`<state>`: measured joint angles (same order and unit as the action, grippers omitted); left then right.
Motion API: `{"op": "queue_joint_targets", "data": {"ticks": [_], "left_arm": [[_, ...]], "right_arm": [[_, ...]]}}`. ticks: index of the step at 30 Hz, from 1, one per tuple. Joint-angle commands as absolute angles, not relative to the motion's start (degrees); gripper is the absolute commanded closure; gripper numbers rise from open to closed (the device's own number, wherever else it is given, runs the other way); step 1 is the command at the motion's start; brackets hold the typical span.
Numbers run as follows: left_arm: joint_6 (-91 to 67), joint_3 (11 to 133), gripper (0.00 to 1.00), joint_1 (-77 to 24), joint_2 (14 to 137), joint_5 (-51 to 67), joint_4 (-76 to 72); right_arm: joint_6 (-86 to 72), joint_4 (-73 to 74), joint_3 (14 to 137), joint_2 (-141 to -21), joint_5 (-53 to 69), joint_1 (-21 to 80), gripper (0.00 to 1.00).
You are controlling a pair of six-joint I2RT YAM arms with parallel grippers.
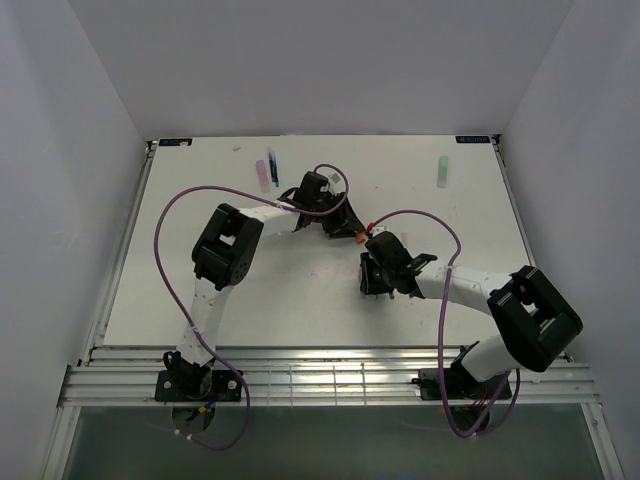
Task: Open the pen caps
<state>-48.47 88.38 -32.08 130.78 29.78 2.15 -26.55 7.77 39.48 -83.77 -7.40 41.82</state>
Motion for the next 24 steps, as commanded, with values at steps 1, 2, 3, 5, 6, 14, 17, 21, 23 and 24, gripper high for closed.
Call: {"op": "queue_joint_targets", "data": {"ticks": [1,2,3,5,6,14,17,21,23,24], "left_arm": [[-46.8,89.2,0.46,-32.2,129.8,26.5,6.3],[-46.7,89.2,0.46,-32.2,129.8,26.3,6.6],[-46.5,89.2,0.45,-32.2,129.7,26.1,6.8],[-46.3,89.2,0.41,-32.2,129.6,25.6,6.9],[-46.2,89.2,0.41,-32.1,129.5,25.5,7.2],[-46.1,85.9,0.36,-31.1,125.1,24.3,6.2],[-46.1,84.0,0.35,-30.6,122.4,23.8,5.5],[-45.7,81.8,0.34,-30.4,119.2,23.3,5.2],[-45.6,80.5,0.34,-30.4,117.5,22.8,4.7],[-45.7,78.8,0.34,-30.4,115.8,22.7,3.9]], "right_arm": [[-27.0,6.9,39.9,-84.6,-8.7,41.7,0.67],[-26.9,7.1,40.1,-84.7,-9.2,41.7,0.66],[-26.8,7.2,40.2,-84.8,-9.3,41.7,0.66],[-26.6,7.4,40.3,-85.1,-9.5,41.7,0.64],[-26.6,7.4,40.4,-85.1,-9.6,41.7,0.63],[-26.8,8.9,41.0,-85.6,-11.3,41.7,0.56],[-26.8,9.4,41.2,-85.5,-12.1,41.7,0.55],[-26.4,10.3,41.8,-84.3,-13.9,41.7,0.54],[-25.2,10.1,42.8,-83.2,-13.4,41.7,0.54],[-24.2,9.8,43.2,-81.8,-13.1,41.7,0.54]]}}
